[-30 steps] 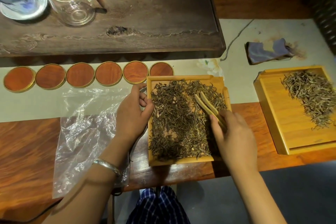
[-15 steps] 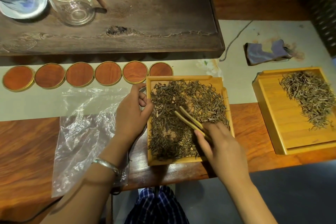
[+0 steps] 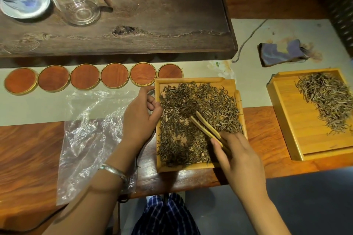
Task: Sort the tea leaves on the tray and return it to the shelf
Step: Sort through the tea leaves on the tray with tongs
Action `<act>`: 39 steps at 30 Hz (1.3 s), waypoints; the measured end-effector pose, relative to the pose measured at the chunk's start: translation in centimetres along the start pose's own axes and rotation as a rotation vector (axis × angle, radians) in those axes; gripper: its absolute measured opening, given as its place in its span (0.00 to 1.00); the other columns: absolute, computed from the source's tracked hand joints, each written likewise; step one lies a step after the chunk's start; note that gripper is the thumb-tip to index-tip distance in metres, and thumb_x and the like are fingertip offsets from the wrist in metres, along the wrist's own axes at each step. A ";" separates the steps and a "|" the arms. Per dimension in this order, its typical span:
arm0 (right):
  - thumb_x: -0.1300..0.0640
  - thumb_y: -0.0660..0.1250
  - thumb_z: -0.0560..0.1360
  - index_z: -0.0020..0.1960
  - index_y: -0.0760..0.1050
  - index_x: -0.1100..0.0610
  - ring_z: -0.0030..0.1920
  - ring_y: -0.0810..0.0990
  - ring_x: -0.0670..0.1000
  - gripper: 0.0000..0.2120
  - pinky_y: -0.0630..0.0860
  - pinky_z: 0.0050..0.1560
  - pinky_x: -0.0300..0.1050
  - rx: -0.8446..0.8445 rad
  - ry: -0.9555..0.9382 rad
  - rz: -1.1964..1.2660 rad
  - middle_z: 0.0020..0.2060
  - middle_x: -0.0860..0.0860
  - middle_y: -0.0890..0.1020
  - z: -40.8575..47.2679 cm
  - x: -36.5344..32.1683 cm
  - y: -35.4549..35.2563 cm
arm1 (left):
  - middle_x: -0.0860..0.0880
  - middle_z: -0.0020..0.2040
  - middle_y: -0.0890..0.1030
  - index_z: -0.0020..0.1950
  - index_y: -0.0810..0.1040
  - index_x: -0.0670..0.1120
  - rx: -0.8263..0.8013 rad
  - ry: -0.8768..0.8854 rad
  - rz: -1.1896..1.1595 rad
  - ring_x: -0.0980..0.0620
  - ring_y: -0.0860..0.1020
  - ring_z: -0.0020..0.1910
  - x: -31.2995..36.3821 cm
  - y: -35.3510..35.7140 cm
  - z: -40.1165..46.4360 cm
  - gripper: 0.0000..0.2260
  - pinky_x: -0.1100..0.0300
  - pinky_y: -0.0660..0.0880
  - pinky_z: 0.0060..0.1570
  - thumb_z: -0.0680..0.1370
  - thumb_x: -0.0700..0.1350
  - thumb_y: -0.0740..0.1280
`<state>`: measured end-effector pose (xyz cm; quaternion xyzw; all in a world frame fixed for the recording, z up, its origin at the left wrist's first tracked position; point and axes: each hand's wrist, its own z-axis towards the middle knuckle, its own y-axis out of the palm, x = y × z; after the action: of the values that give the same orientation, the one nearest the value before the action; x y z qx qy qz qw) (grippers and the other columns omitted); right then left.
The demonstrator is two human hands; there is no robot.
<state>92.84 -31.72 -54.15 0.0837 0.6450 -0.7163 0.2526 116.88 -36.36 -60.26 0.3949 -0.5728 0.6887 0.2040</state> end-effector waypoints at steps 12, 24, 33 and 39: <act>0.49 0.64 0.75 0.50 0.78 0.59 0.36 0.80 0.59 0.14 0.75 0.28 0.48 0.034 0.087 -0.070 0.41 0.54 0.79 2.0 0.7 -0.2 | 0.57 0.40 0.76 0.64 0.69 0.55 -0.007 -0.003 -0.012 0.59 0.75 0.39 0.1 -0.1 0.0 0.20 0.61 0.69 0.33 0.72 0.53 0.60; 0.51 0.66 0.76 0.49 0.78 0.59 0.32 0.79 0.55 0.12 0.70 0.24 0.42 0.023 -0.006 -0.104 0.41 0.54 0.79 5.1 -3.0 1.3 | 0.57 0.40 0.75 0.64 0.68 0.57 -0.014 -0.001 -0.009 0.59 0.75 0.38 -0.1 0.0 0.0 0.19 0.61 0.68 0.32 0.73 0.53 0.60; 0.52 0.66 0.77 0.49 0.78 0.61 0.26 0.75 0.54 0.11 0.65 0.23 0.38 0.053 -0.071 -0.115 0.39 0.54 0.78 7.2 -4.7 3.3 | 0.56 0.40 0.75 0.64 0.68 0.57 -0.013 -0.002 -0.010 0.60 0.75 0.39 -0.2 0.0 0.0 0.19 0.61 0.68 0.33 0.73 0.52 0.61; 0.51 0.66 0.77 0.49 0.78 0.60 0.26 0.76 0.54 0.11 0.68 0.22 0.41 0.028 -0.080 -0.113 0.40 0.54 0.78 6.7 -5.0 3.1 | 0.57 0.40 0.76 0.64 0.68 0.57 -0.009 0.000 -0.015 0.60 0.75 0.39 -0.3 0.0 -0.1 0.19 0.61 0.68 0.34 0.73 0.53 0.60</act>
<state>99.94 -37.06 -53.64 0.0219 0.6281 -0.7410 0.2365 117.01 -36.25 -60.50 0.3983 -0.5729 0.6846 0.2110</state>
